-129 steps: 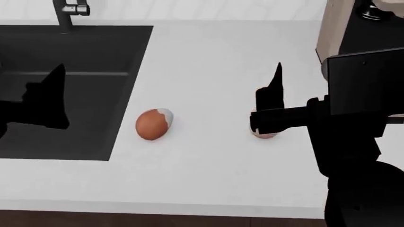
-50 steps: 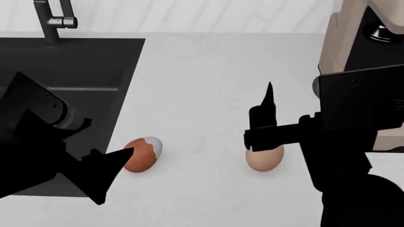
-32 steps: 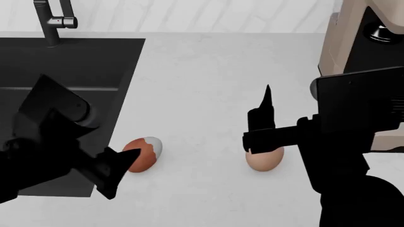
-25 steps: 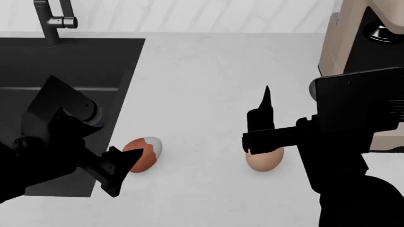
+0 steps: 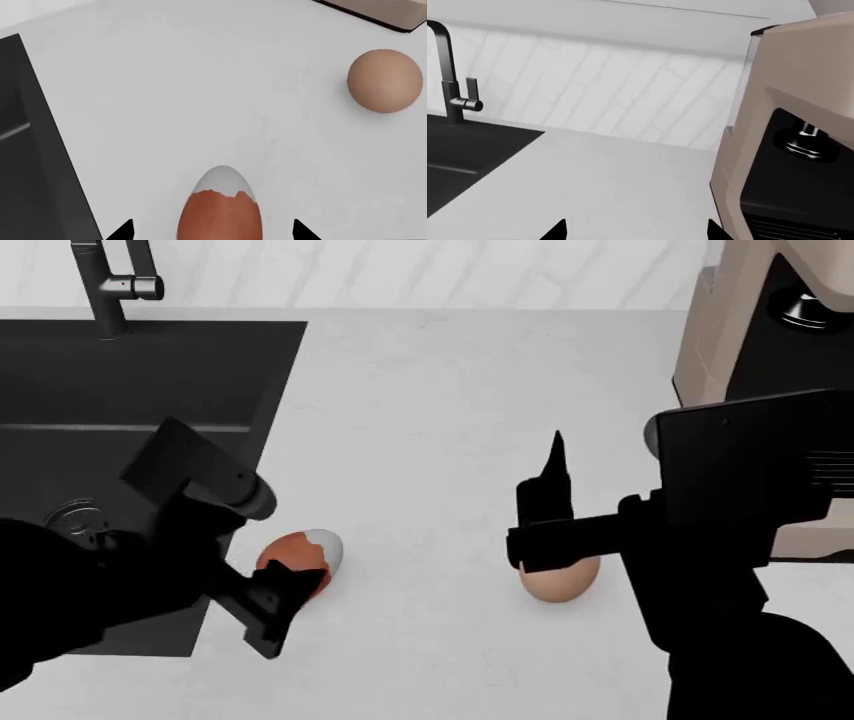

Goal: Place the eggs and milk next to the bowl.

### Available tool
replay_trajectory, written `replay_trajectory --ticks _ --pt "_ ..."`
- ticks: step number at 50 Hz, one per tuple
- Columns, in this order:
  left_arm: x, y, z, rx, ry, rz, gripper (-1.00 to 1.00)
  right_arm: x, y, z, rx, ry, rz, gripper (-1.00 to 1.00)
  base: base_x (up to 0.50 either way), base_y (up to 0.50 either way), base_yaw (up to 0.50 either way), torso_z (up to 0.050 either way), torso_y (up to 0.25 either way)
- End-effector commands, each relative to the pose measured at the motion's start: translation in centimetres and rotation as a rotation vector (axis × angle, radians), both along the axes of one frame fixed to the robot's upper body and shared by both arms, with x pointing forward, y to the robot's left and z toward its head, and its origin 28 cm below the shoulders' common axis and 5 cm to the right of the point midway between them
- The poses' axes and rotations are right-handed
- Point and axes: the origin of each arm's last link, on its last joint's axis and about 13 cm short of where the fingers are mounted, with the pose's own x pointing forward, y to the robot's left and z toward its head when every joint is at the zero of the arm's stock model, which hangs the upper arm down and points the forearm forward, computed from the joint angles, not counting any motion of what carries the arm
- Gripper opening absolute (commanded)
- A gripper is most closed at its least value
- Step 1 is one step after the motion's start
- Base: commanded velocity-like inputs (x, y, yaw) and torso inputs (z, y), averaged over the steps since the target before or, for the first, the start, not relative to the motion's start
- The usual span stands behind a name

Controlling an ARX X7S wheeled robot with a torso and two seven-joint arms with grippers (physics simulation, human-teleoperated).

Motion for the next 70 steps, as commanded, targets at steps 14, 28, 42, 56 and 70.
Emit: replay_trajectory --ticks 14,28,42,56,70 --pt "1.2 -0.8 -1.4 0.048 0.037 -0.02 1.0 0.3 -0.1 -0.3 0.004 0.008 0.003 1.0 0.0 0.0 0.0 0.0 0.0" --pt "1.6 -1.0 -2.4 0.053 0.06 -0.024 1.0 0.3 -0.1 -0.4 0.001 0.012 0.001 1.0 0.0 0.0 0.0 0.0 0.0" --pt "1.5 -1.0 -2.6 0.054 0.065 -0.029 -1.0 0.5 0.1 -0.4 -0.001 0.016 0.008 1.0 0.0 0.0 0.0 0.0 0.0" --pt "1.4 -0.9 -2.3 0.038 0.037 -0.037 -1.0 0.4 0.1 -0.6 -0.005 0.022 0.012 1.0 0.0 0.0 0.0 0.0 0.0" --pt "-1.1 -0.5 2.1 -0.08 -0.221 0.046 -1.0 -1.5 1.0 -0.4 0.028 0.036 0.013 1.0 0.0 0.0 0.0 0.0 0.0"
